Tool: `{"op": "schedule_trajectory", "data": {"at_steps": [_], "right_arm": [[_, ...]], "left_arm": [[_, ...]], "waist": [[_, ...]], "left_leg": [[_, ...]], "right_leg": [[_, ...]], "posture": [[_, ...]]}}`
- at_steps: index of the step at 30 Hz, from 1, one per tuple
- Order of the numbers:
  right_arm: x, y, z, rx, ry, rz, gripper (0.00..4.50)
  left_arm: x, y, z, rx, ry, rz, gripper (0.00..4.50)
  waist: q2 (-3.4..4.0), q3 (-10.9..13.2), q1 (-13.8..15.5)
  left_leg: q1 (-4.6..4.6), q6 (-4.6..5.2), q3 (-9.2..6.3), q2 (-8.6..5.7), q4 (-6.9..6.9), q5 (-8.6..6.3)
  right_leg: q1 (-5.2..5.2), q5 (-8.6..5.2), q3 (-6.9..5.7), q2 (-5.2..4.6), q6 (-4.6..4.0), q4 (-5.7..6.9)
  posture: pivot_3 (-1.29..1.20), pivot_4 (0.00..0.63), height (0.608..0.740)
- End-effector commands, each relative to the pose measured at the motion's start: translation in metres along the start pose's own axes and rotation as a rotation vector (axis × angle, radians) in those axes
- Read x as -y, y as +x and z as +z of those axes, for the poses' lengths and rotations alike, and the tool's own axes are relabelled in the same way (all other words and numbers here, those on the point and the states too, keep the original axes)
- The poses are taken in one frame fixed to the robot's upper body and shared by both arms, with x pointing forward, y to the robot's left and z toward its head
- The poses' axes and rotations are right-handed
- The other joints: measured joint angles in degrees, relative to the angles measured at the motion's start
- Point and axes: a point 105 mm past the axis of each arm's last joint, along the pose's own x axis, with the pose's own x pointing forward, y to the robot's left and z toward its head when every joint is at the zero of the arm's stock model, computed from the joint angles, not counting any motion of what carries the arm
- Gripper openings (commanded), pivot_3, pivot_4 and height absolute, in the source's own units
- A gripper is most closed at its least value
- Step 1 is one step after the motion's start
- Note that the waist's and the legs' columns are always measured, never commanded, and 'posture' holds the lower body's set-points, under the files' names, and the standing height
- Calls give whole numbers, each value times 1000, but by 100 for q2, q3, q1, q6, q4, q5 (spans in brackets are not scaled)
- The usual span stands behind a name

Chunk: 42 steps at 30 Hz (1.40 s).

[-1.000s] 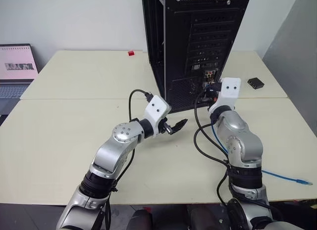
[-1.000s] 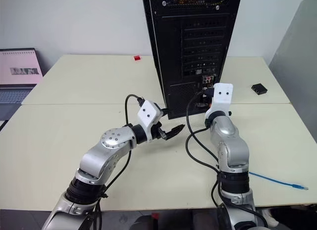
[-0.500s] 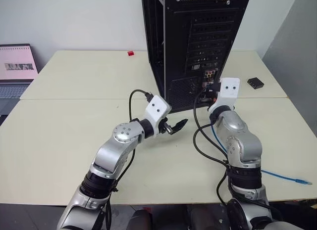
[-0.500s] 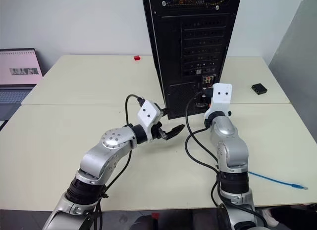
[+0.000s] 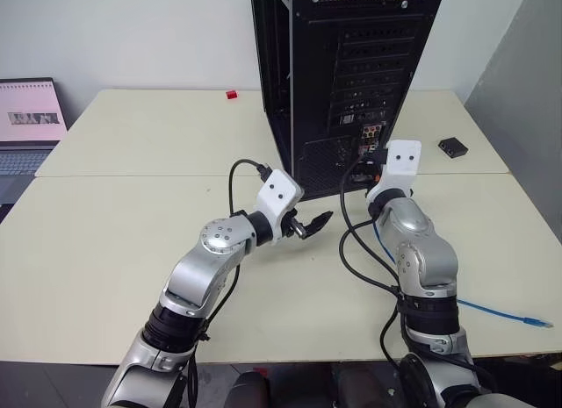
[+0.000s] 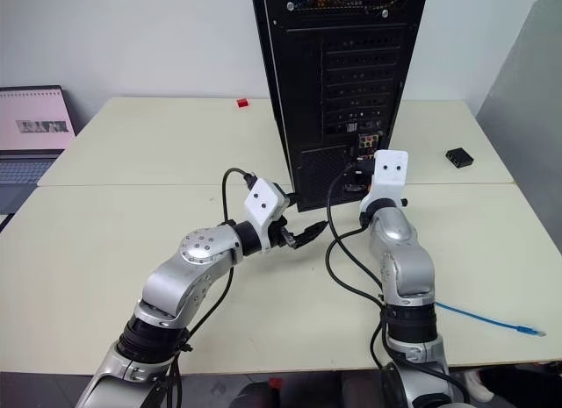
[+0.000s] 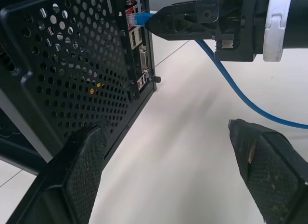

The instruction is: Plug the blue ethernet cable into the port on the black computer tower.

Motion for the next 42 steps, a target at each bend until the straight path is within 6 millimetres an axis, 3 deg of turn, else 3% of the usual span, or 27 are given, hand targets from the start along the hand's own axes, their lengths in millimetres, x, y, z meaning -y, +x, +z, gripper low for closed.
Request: {"op": "schedule_trajectory", "data": {"at_steps": [1, 22, 23, 25, 31, 36, 37, 39, 42], "right_arm": [[-12, 2, 15, 40, 35, 53, 0], [-10, 15, 19, 19, -10, 66, 0], [-9, 15, 18, 15, -15, 61, 687], [-6, 13, 15, 10, -24, 54, 944], [9, 4, 13, 2, -44, 34, 2483], [22, -13, 20, 10, -96, 40, 3524], [24, -24, 26, 21, -145, 128, 3860], [26, -45, 35, 25, -238, 275, 4166], [36, -57, 40, -5, -315, 352, 4166]], "left_arm": [[-1, -2, 13, 45, 24, 13, 4168], [-1, -2, 12, 46, 19, 19, 4168], [-1, -2, 12, 45, 19, 19, 4168], [-1, -2, 12, 44, 20, 20, 4168], [-6, -4, 10, 34, 23, 35, 4168], [-16, -9, 7, 0, 28, 43, 4168], [-26, -15, 5, -29, 54, 44, 4168], [-42, -25, 8, -56, 104, 36, 4168], [-50, -32, 12, -64, 119, -9, 4168]], "waist": [[0, 0, 0], [1, 1, -132], [1, 1, -133], [1, 1, -128], [1, 1, -98], [2, 2, -31], [2, 2, -26], [7, 8, 8], [14, 15, 26]], "left_leg": [[0, 0, 0, 0, 0, 0], [3, 1, 5, 1, 1, 0], [3, 1, 5, 0, 1, 0], [2, 1, 4, 0, 1, 0], [-8, -1, 2, -3, -6, 0], [-10, 0, 2, -4, -6, 0], [-8, 0, 2, -4, -6, 0], [-7, 0, -1, -5, -6, 0], [-10, 1, -3, -7, -7, -1]], "right_leg": [[0, 0, 0, 0, 0, 0], [-1, 2, 8, 1, 2, 4], [-1, 2, 8, 1, 2, 4], [-1, 2, 7, 1, 2, 3], [-4, 1, 3, -5, 2, -10], [-6, 1, 3, -8, 3, -9], [-6, 1, 3, -7, 3, -7], [-6, 1, -2, -2, 4, -6], [-4, -1, -8, -1, 4, -13]], "posture": [[0, 150, 740], [0, 150, 740], [0, 150, 740], [0, 150, 740], [0, 150, 740], [0, 150, 740], [0, 150, 740], [0, 150, 740], [0, 150, 740]]}}
